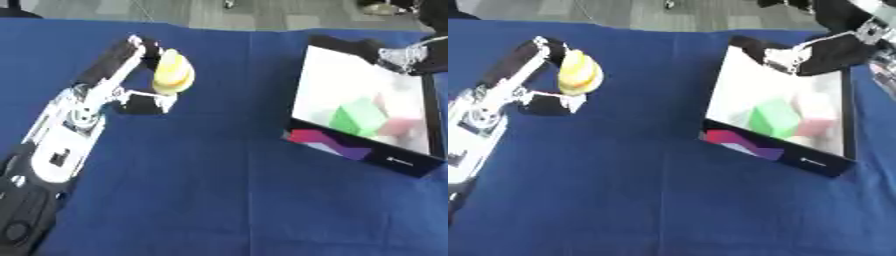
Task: Pick up the objects with one hand, pass them to the other hand, and then place them into the box on the other side of the table.
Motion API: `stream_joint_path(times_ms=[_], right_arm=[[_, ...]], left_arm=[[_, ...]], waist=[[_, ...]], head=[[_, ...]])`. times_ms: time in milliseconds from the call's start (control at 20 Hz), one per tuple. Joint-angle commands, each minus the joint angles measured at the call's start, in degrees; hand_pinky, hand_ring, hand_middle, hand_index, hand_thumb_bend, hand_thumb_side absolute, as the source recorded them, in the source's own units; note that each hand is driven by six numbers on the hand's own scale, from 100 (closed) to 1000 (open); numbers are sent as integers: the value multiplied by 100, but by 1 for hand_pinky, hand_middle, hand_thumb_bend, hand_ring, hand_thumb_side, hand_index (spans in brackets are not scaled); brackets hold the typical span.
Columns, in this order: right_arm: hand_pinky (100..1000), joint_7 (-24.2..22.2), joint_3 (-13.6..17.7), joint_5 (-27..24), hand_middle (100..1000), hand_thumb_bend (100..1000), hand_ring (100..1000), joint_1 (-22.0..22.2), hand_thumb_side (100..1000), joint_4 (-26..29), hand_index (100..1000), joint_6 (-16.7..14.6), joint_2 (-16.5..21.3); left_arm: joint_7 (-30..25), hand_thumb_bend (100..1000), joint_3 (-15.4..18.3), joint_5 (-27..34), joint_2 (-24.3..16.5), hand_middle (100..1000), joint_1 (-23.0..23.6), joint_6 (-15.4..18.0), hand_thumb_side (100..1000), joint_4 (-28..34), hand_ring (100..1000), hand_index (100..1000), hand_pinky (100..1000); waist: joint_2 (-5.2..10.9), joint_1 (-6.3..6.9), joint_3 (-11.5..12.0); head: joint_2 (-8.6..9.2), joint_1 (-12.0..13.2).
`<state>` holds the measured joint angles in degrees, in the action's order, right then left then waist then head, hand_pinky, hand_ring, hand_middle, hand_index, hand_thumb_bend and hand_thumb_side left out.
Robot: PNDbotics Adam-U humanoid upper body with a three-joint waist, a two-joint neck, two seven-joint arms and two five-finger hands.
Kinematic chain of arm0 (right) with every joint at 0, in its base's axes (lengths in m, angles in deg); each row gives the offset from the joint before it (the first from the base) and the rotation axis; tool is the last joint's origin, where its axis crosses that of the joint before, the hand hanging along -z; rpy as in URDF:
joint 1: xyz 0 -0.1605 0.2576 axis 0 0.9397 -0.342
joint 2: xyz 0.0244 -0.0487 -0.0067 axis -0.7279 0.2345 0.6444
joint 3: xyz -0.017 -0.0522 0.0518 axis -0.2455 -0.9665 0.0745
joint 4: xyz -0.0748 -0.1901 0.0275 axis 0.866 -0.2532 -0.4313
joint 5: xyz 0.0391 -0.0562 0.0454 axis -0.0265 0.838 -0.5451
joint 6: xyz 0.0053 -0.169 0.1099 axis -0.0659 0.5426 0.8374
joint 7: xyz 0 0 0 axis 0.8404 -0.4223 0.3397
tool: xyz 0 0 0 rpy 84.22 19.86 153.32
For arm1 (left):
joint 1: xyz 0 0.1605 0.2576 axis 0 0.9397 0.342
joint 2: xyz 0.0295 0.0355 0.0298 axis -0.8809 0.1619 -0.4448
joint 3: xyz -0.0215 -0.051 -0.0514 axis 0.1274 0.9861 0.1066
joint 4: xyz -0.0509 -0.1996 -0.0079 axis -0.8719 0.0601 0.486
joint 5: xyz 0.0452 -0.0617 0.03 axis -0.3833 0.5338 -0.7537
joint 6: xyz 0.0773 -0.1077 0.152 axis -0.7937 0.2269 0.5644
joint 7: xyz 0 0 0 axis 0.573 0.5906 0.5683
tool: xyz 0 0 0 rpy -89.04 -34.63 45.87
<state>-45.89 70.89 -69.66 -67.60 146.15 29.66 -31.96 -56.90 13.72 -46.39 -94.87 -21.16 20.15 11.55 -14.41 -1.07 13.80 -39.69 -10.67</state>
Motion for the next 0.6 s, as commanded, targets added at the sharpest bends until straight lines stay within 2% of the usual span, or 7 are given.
stream_joint_path(times_ms=[50,600], right_arm=[[866,-116,-44,133,757,394,860,-151,225,87,909,-18,78],[863,-380,-347,481,754,401,855,-415,224,87,899,16,-64]], left_arm=[[115,100,-36,12,134,456,-70,51,100,126,527,518,687],[551,100,-134,39,584,450,2,278,100,160,514,521,685]], waist=[[198,-76,13],[129,-109,94]], head=[[-1,-18],[41,-141]])
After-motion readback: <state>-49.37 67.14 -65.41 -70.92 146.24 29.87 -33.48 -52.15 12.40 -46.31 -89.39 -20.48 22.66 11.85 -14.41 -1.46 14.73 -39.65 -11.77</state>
